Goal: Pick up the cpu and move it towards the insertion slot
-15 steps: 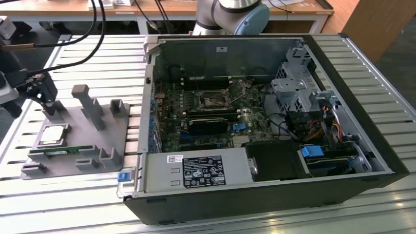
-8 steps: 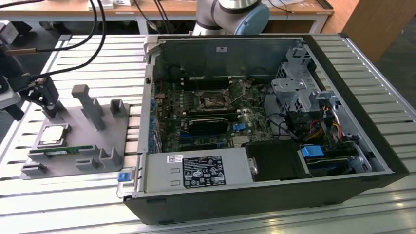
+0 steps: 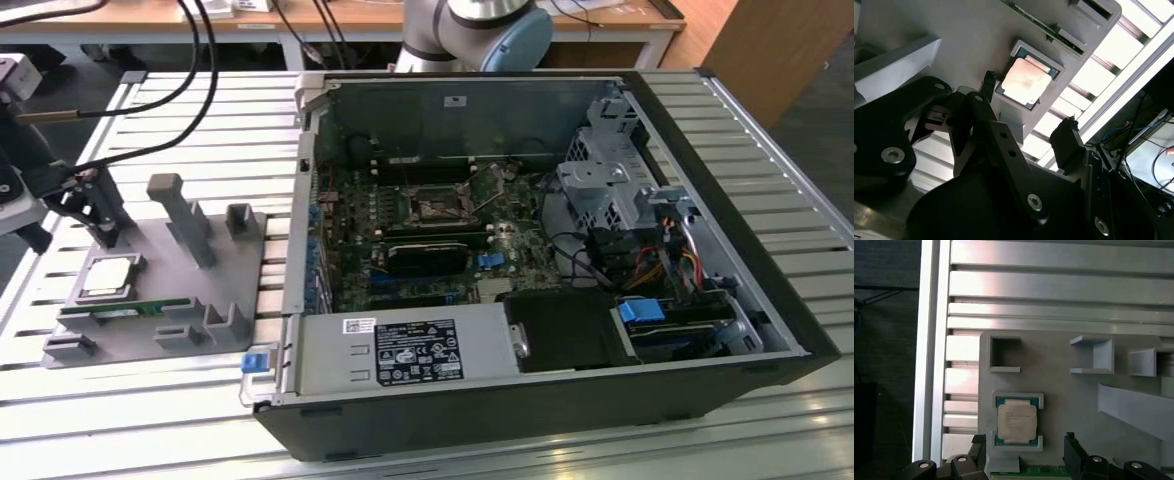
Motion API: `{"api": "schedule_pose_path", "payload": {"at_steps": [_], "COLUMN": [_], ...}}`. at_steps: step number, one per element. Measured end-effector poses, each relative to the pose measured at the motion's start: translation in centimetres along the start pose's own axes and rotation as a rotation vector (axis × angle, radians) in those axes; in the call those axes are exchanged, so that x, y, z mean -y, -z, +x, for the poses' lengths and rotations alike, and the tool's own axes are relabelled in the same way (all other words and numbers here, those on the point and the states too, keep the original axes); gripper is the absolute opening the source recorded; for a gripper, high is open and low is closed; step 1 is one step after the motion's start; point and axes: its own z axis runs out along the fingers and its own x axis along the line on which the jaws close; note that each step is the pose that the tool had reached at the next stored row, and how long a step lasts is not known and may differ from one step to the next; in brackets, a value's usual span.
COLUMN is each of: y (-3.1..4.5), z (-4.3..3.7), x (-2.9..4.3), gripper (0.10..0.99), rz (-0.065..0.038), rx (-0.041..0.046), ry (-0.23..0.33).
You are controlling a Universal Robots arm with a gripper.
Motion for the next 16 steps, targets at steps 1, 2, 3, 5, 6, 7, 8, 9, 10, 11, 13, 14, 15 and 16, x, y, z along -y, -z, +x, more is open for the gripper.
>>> {"api": "schedule_pose_path", "payload": {"at_steps": [1,2,3,5,6,7,8,9,10,11,13,14,15,16], "y": [-0.16,-0.33,-0.51,-0.87,-1.04,-1.21,-1.39,-1.58,-1.76,-1.94,-2.32,-2.50,-2.68,-2.85], "z": [0.05,0.09,0.14,0.21,0.23,0.23,0.24,0.25,0.25,0.25,0.25,0.25,0.25,0.25], "x": [0.00,0.01,0.01,0.02,0.03,0.03,0.03,0.03,0.04,0.03,0.04,0.04,0.05,0.05], "gripper": [0.718,0.718,0.718,0.718,0.718,0.718,0.718,0.718,0.718,0.718,0.718,0.718,0.718,0.718], "rz": [0.000,0.000,0.000,0.000,0.000,0.000,0.000,0.000,0.000,0.000,0.000,0.000,0.000,0.001], "rx": [0.0000,0.0001,-0.0001,0.0000,0.0000,-0.0001,-0.0001,-0.0001,-0.0001,-0.0001,0.0000,0.0001,0.0001,0.0000], "ry": [0.000,0.000,0.000,0.000,0.000,0.000,0.000,0.000,0.000,0.000,-0.001,-0.001,-0.002,-0.003]}}
